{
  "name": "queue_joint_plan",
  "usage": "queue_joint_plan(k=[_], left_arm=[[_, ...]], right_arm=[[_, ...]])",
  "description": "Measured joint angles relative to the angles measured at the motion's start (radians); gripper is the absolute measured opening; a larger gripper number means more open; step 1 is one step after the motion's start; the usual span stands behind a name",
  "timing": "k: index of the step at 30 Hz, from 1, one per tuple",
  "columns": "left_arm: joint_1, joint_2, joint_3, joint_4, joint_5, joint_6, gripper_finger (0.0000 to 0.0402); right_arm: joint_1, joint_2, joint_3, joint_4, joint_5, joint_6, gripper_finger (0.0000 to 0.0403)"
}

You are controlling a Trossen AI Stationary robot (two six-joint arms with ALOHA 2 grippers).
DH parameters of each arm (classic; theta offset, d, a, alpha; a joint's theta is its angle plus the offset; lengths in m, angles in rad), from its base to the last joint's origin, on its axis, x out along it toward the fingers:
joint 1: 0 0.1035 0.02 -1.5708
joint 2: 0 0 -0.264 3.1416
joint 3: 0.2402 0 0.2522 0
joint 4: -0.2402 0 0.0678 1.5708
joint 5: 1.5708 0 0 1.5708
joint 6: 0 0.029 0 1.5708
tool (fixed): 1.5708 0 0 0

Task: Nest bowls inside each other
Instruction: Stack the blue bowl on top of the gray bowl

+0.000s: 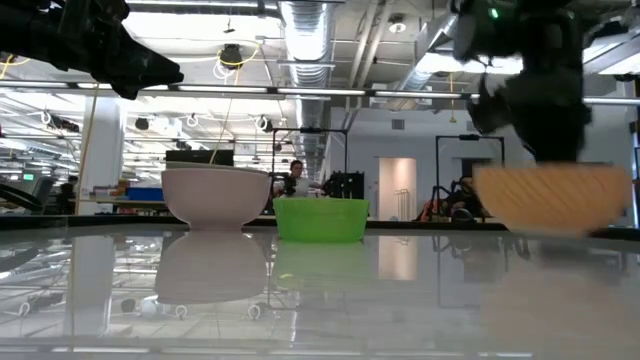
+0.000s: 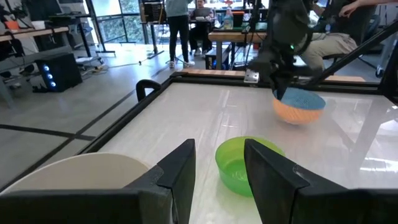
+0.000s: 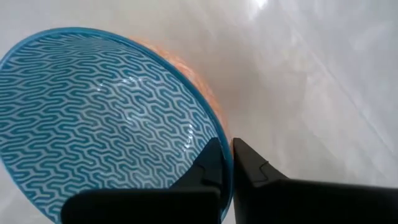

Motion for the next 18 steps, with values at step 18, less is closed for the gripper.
queue_joint_plan(k=[18], left_arm=[[0.000, 0.000, 0.000, -0.001, 0.000, 0.003, 0.0128]], right_arm=[[-0.136, 0.105, 0.576, 0.070, 0.193, -0.241, 0.0014]])
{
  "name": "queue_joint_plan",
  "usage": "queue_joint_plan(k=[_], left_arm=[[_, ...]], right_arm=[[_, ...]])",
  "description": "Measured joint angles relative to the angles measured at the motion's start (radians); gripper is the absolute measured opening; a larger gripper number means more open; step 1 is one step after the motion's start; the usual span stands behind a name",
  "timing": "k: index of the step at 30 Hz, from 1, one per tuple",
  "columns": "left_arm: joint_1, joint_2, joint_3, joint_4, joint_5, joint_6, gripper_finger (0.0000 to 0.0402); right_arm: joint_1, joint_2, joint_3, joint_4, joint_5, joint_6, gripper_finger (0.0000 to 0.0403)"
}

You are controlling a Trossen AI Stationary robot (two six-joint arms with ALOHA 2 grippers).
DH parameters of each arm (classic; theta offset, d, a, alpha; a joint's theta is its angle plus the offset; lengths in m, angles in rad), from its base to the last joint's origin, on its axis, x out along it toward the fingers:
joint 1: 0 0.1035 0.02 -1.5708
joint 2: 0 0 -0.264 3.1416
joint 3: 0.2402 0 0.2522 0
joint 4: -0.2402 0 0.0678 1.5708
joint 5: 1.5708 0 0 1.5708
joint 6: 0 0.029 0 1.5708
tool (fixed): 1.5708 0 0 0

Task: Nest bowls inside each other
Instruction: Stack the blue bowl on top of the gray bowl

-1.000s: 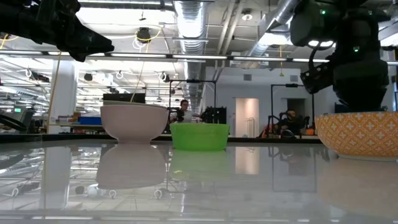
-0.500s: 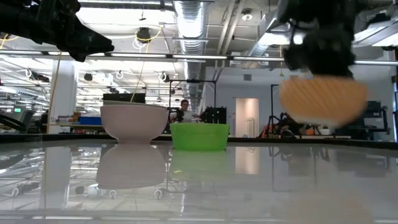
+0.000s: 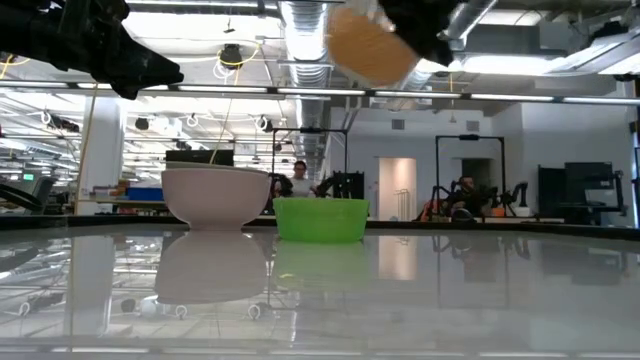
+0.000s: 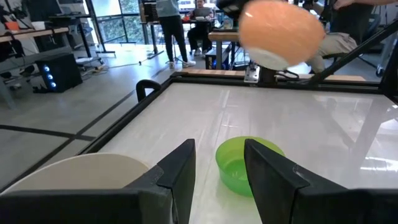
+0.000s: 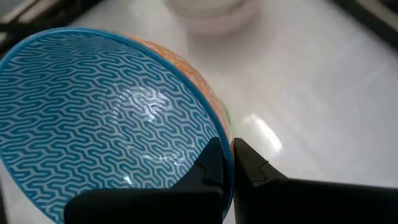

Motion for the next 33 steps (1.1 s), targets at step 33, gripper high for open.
queue_joint_plan(k=[33], left_arm=[[0.000, 0.000, 0.000, -0.006, 0.000, -0.002, 0.0128]], right_arm=[[-0.268, 0.932, 0.983, 0.118, -0.227, -0.119, 0.0014]])
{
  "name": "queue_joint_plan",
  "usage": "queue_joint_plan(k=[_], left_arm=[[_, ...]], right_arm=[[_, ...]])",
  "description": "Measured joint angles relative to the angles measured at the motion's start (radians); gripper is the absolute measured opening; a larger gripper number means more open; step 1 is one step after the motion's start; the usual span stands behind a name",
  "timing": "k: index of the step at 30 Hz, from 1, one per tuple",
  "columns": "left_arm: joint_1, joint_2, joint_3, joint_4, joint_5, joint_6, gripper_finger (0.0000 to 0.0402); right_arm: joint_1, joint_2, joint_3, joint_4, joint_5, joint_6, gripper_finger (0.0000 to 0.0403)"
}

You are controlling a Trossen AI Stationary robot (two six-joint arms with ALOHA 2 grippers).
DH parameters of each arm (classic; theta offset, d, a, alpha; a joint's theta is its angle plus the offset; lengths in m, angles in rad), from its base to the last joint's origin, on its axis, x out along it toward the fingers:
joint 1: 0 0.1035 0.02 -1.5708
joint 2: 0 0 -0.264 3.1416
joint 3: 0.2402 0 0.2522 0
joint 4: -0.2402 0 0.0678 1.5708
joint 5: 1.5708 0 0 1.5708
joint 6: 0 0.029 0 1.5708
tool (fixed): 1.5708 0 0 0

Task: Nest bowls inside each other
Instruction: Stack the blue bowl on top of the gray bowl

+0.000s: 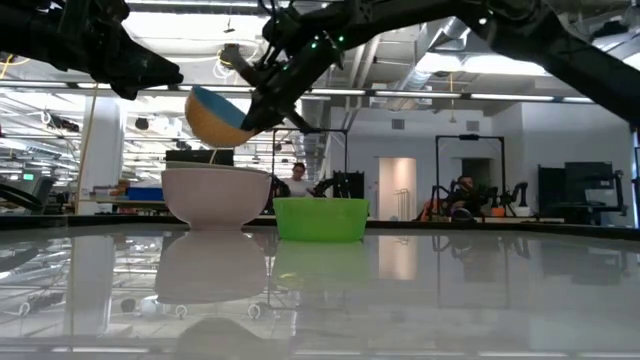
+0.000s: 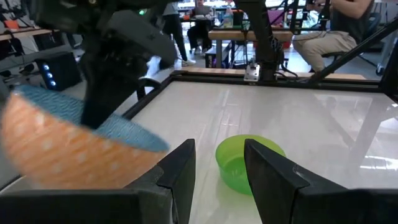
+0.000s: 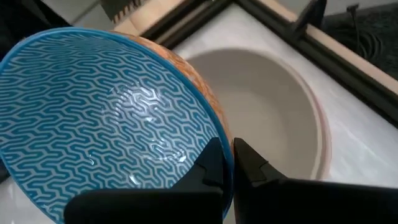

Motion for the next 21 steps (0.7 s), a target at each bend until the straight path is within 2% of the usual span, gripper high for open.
queue_joint_plan(k=[4, 21], left_arm=[[0.000, 0.000, 0.000, 0.000, 0.000, 0.002, 0.0128], [0.000, 0.000, 0.000, 0.002, 0.000, 0.006, 0.0128]], right_arm=[[-0.011, 0.024, -0.011, 0.060, -0.001, 0.026, 0.0014], [-0.025, 0.093, -0.018, 0.070, 0.062, 0.061, 0.0014]])
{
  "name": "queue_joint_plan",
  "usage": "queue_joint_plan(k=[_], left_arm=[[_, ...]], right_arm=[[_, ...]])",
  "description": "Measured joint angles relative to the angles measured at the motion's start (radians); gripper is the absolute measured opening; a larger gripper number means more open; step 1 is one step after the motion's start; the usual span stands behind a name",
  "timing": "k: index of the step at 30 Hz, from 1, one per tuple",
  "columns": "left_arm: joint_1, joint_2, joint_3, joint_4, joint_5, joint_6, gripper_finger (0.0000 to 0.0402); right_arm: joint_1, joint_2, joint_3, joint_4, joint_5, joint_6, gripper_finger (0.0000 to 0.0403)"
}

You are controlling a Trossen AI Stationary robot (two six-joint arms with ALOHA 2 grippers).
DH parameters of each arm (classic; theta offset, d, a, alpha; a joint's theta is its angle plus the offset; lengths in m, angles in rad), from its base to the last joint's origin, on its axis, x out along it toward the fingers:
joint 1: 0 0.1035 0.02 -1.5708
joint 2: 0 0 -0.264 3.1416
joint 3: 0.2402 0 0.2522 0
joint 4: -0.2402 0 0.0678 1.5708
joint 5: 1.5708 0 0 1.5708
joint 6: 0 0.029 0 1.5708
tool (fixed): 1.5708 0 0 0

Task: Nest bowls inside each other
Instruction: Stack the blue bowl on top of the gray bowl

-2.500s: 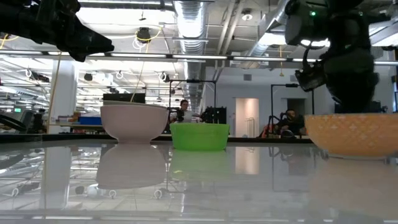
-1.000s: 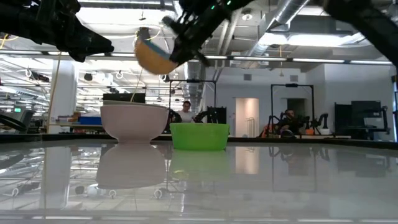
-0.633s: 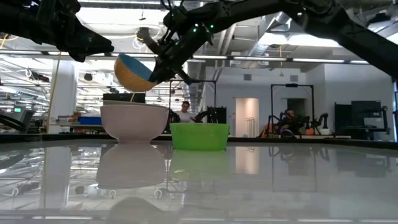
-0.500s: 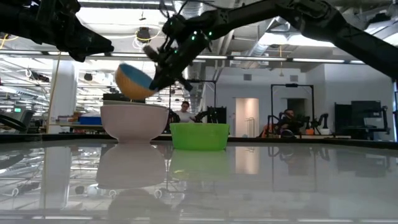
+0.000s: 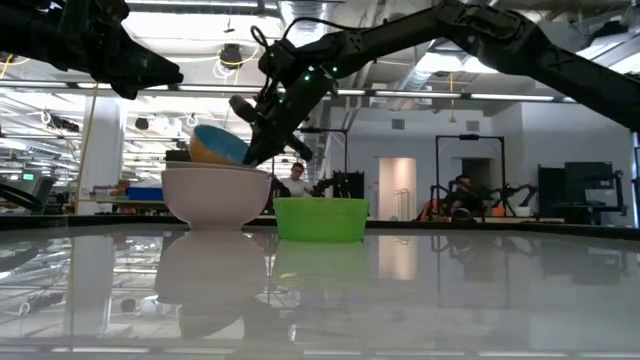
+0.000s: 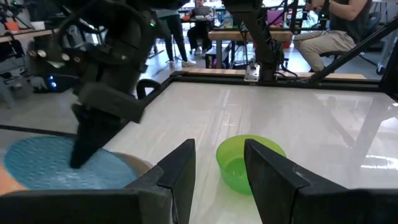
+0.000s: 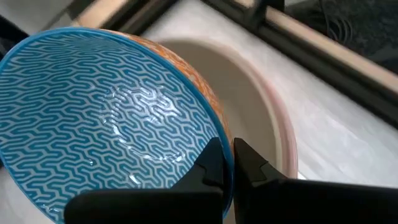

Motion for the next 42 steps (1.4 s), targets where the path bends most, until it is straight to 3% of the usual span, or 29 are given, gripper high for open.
queue_joint_plan(k=[19, 33, 42], left_arm=[[0.000, 0.000, 0.000, 0.000, 0.000, 0.000, 0.0128], [0.000, 0.000, 0.000, -0.001, 0.000, 0.000, 0.0128], [0.000, 0.000, 0.000, -0.002, 0.000, 0.001, 0.0128]], right_arm=[[-0.004, 0.018, 0.002, -0.016, 0.021, -0.059, 0.0029], [0.001, 0.018, 0.002, -0.012, 0.027, -0.103, 0.0090], [0.000, 0.015, 0.012, -0.004, 0.027, -0.149, 0.0173]])
